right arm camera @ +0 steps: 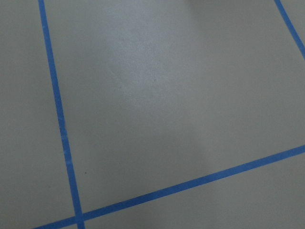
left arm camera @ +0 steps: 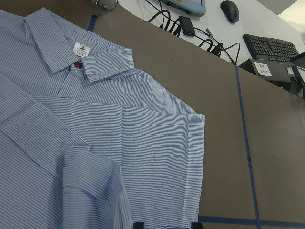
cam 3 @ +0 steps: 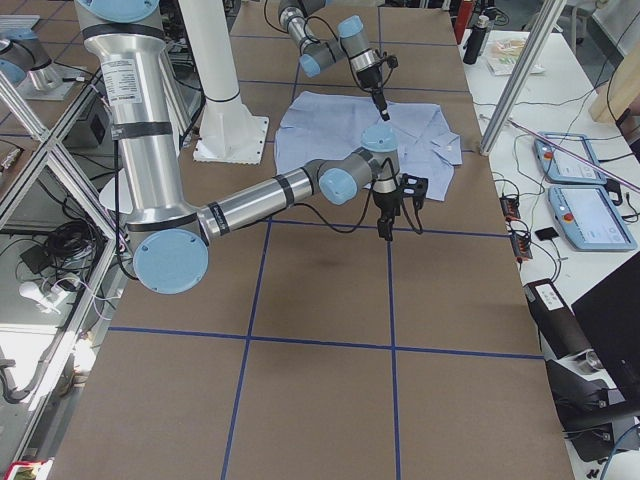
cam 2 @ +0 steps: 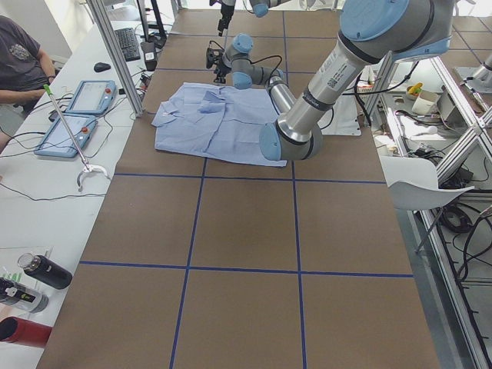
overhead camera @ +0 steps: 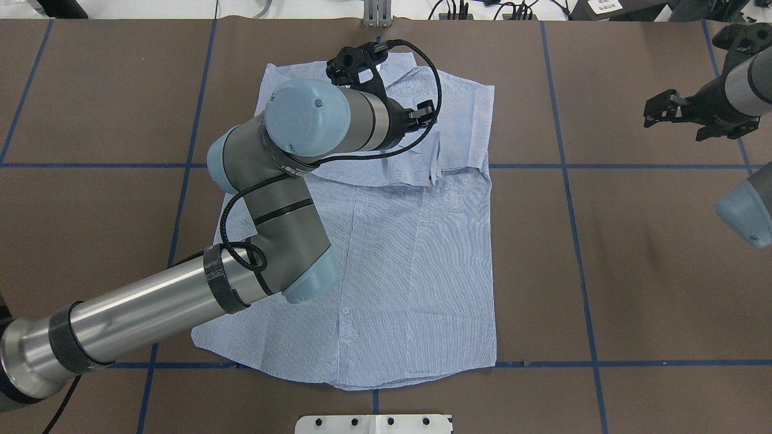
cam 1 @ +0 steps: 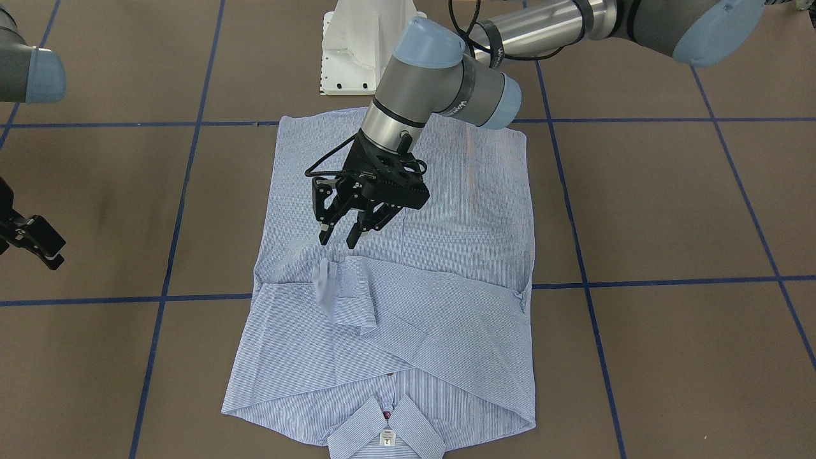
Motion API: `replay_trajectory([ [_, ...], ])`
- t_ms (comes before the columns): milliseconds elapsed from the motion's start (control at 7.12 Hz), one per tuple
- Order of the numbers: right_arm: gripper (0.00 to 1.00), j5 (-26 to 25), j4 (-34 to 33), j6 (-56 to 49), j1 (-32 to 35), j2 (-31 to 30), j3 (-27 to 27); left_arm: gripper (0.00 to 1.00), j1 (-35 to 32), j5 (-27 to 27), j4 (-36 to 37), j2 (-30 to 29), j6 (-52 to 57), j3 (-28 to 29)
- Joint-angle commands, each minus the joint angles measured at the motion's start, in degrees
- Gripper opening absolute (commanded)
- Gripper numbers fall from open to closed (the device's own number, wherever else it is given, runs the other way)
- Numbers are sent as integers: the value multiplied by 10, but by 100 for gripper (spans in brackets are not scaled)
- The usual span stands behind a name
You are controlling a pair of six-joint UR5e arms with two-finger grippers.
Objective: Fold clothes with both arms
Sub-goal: 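Fold the grasped sleeve across the shirt body with the left gripper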
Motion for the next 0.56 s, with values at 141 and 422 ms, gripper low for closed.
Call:
replay_trajectory([
  [141,100,41,-1,16,-6,-22,51,95,1,-6,26,5,-14,-79],
  [422,100,4,2,205,-113,-23,99,94,-2,-30,128,80,-5,-241],
])
